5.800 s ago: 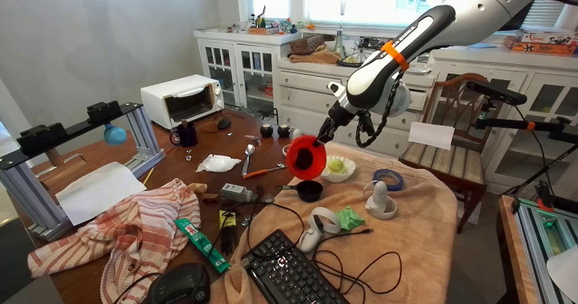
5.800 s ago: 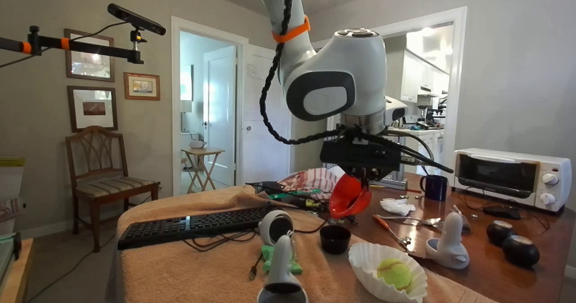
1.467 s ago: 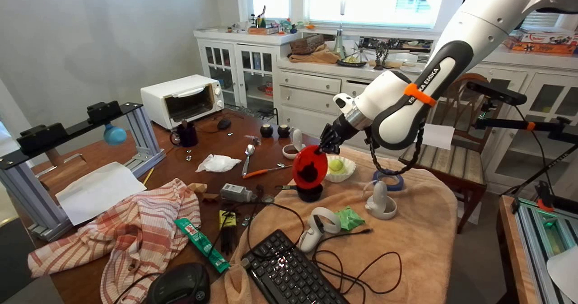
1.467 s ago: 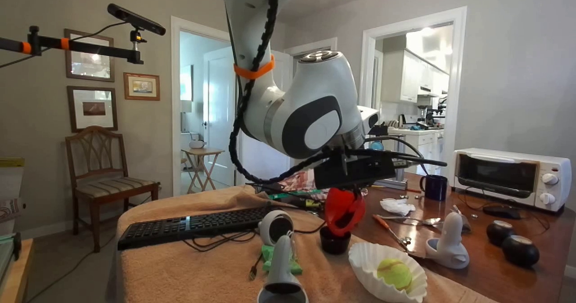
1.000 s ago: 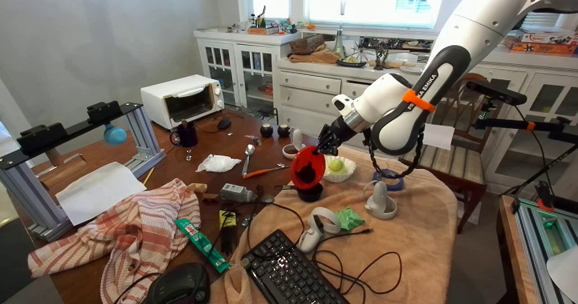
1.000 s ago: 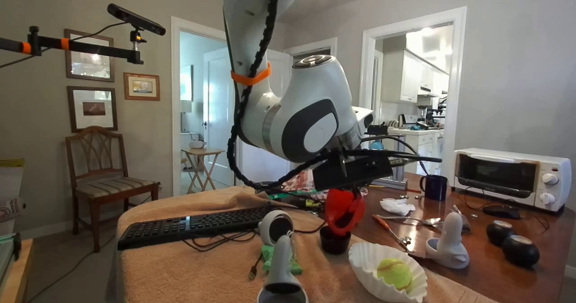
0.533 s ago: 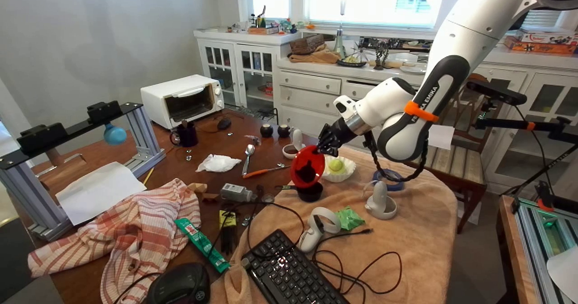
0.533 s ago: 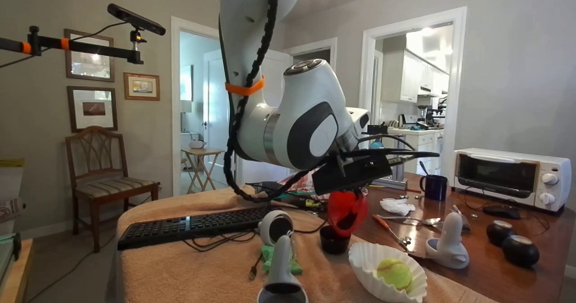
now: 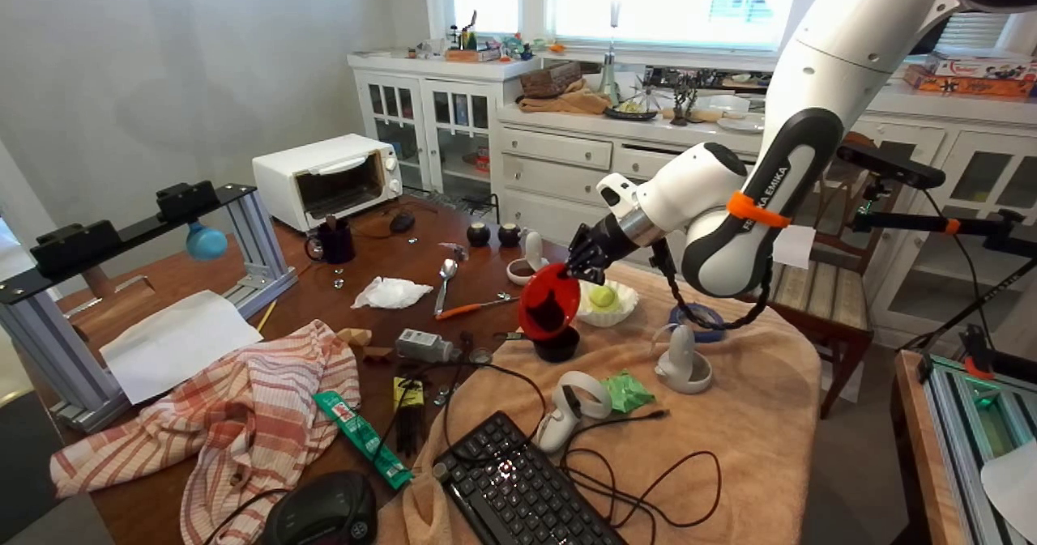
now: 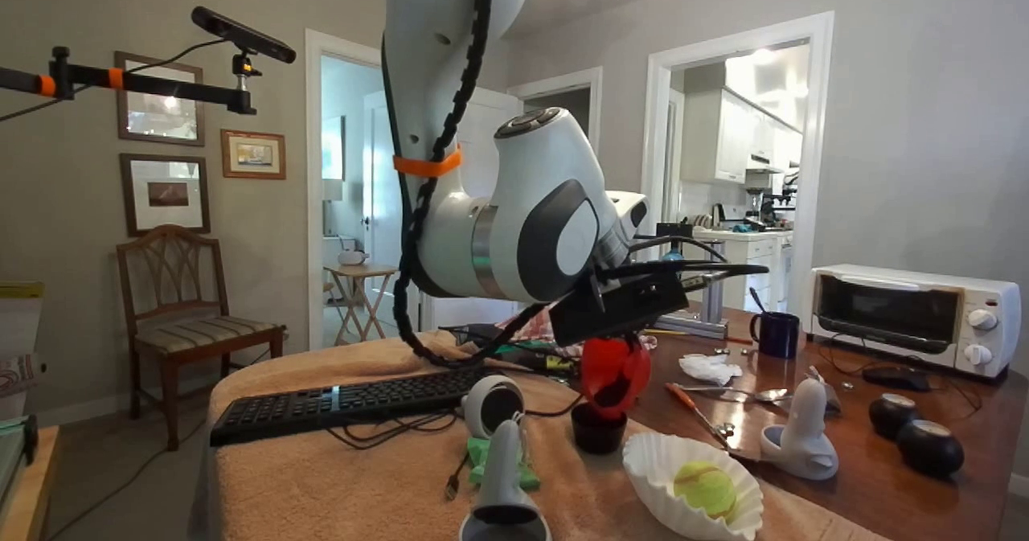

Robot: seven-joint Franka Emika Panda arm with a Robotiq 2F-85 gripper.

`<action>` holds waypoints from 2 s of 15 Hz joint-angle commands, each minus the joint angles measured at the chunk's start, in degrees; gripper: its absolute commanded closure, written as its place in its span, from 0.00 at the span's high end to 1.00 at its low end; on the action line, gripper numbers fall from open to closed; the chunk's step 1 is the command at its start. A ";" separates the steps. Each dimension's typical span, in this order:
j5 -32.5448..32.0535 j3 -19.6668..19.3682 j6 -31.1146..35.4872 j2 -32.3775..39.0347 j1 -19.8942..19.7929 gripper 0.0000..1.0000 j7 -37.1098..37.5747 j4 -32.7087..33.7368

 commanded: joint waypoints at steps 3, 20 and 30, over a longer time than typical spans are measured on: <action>-0.72 -5.67 1.97 -2.13 5.42 0.01 2.76 -2.03; 0.59 -11.18 3.57 -2.92 11.36 0.01 1.90 -3.40; 3.19 -13.16 4.70 -2.99 13.66 0.01 0.96 -4.02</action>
